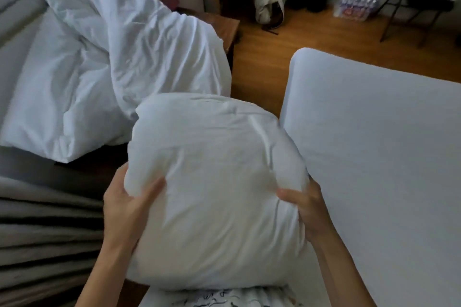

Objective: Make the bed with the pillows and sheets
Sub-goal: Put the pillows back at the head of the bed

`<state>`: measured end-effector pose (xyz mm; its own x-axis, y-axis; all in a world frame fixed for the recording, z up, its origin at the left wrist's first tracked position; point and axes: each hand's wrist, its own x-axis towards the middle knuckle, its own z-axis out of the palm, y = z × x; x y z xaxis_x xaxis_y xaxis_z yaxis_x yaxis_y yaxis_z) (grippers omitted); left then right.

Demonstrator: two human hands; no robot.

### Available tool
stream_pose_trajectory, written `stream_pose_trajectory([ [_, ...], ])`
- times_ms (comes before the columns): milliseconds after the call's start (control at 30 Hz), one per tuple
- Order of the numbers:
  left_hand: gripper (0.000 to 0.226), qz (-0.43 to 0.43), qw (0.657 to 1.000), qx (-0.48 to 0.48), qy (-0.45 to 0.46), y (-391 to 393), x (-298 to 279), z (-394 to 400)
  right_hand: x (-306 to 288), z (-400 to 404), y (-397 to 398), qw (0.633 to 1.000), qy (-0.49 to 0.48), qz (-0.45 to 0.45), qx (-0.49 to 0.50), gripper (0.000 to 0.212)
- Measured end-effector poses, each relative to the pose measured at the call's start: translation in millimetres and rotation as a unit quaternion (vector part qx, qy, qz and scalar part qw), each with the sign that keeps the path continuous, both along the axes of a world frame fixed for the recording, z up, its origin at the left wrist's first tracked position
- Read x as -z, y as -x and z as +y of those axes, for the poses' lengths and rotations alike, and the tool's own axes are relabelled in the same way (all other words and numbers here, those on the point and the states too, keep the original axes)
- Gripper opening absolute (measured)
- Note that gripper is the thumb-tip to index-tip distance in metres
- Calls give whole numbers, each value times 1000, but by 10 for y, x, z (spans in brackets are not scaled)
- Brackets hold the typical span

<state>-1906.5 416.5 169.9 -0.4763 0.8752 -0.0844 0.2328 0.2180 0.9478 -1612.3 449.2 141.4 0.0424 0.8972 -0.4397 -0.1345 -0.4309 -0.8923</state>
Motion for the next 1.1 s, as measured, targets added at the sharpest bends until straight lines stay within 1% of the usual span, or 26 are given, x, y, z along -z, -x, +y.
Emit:
stream_pose_trajectory([
  [33, 51, 2, 999, 33, -6, -149, -27, 140, -3, -25, -146, 1000, -5, -3, 30, 46],
  [133, 38, 1, 994, 104, -19, -572, -70, 633, -40, 25, -487, 994, -32, -13, 106, 45],
  [200, 36, -15, 990, 142, -20, -823, -53, 992, -71, 163, -693, 989, -50, -30, 135, 44],
  [300, 34, -14, 979, 202, -27, -1162, -1, 1518, -125, 494, -1016, 981, -69, -53, 175, 42],
  [367, 30, -18, 976, 216, -26, -1356, 59, 1794, -134, 740, -1198, 976, -75, -66, 193, 40],
  [467, 32, -25, 975, 221, -17, -1505, 194, 2118, -45, 1032, -1316, 973, -63, -69, 211, 36],
  [600, 29, -45, 971, 236, 2, -1450, 477, 2596, 246, 1386, -1233, 969, -31, -71, 233, 37],
  [700, 24, -54, 967, 247, 21, -1380, 564, 3121, 339, 1777, -1198, 965, -7, -72, 253, 40],
  [767, 27, -62, 963, 260, 32, -1365, 522, 3545, 276, 2097, -1224, 962, 4, -72, 263, 44],
  [833, 31, -61, 956, 285, 35, -1391, 437, 4036, 188, 2477, -1277, 958, -4, -73, 277, 45],
  [967, 35, -74, 943, 322, 39, -1553, 413, 4933, 87, 3242, -1388, 952, -12, -82, 296, 38],
  [1100, 46, -81, 946, 311, 41, -1761, 461, 5755, 105, 4104, -1603, 948, -14, -82, 308, 39],
])
